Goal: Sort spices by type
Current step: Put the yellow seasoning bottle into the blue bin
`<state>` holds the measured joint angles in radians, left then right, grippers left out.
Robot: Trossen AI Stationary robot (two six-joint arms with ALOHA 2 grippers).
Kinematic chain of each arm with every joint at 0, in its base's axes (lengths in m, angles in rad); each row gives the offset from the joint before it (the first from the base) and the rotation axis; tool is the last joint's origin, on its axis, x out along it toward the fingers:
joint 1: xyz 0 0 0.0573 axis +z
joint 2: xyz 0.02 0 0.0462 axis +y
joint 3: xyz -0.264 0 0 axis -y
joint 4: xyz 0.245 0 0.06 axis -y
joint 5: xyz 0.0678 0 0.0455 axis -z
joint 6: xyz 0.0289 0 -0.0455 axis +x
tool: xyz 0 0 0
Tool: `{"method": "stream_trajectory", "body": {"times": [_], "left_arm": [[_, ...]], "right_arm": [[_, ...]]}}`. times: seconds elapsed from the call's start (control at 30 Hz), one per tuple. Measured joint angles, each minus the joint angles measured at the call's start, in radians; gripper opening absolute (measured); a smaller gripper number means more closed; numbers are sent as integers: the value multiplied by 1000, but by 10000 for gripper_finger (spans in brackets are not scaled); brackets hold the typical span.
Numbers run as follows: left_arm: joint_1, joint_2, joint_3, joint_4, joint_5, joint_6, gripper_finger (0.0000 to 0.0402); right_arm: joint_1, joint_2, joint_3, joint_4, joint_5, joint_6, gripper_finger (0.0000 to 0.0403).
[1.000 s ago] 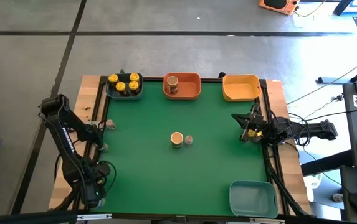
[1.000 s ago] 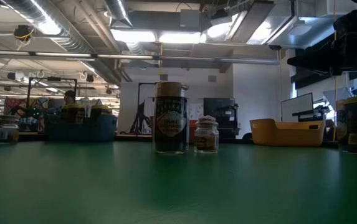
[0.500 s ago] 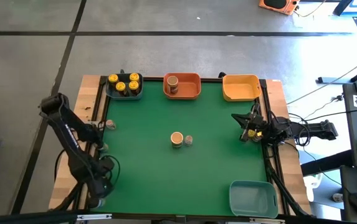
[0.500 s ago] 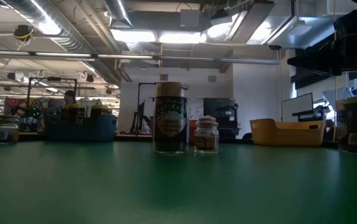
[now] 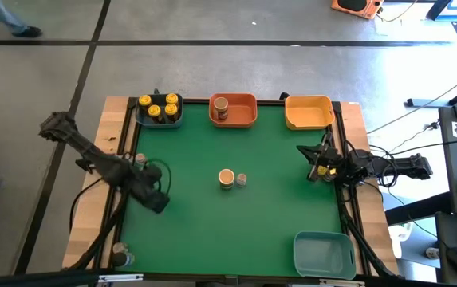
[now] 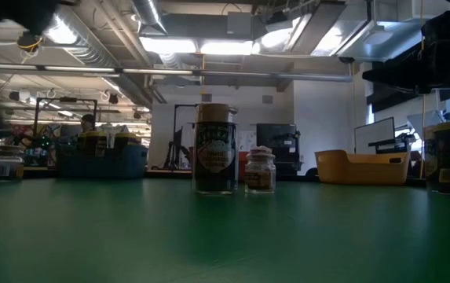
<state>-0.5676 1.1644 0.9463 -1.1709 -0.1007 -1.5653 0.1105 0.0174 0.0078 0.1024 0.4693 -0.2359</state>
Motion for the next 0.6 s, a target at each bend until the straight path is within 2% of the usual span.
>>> {"method": "stream_trajectory", "body": {"times": [0.23,0.6], "left_arm": [[299,-57,0,0,-62,229,216],[748,-55,32,-32,-72,530,217]], "right_arm": [[0,0,0,5,-96,-15,12],[0,0,0,15,-115,-81,12]]}}
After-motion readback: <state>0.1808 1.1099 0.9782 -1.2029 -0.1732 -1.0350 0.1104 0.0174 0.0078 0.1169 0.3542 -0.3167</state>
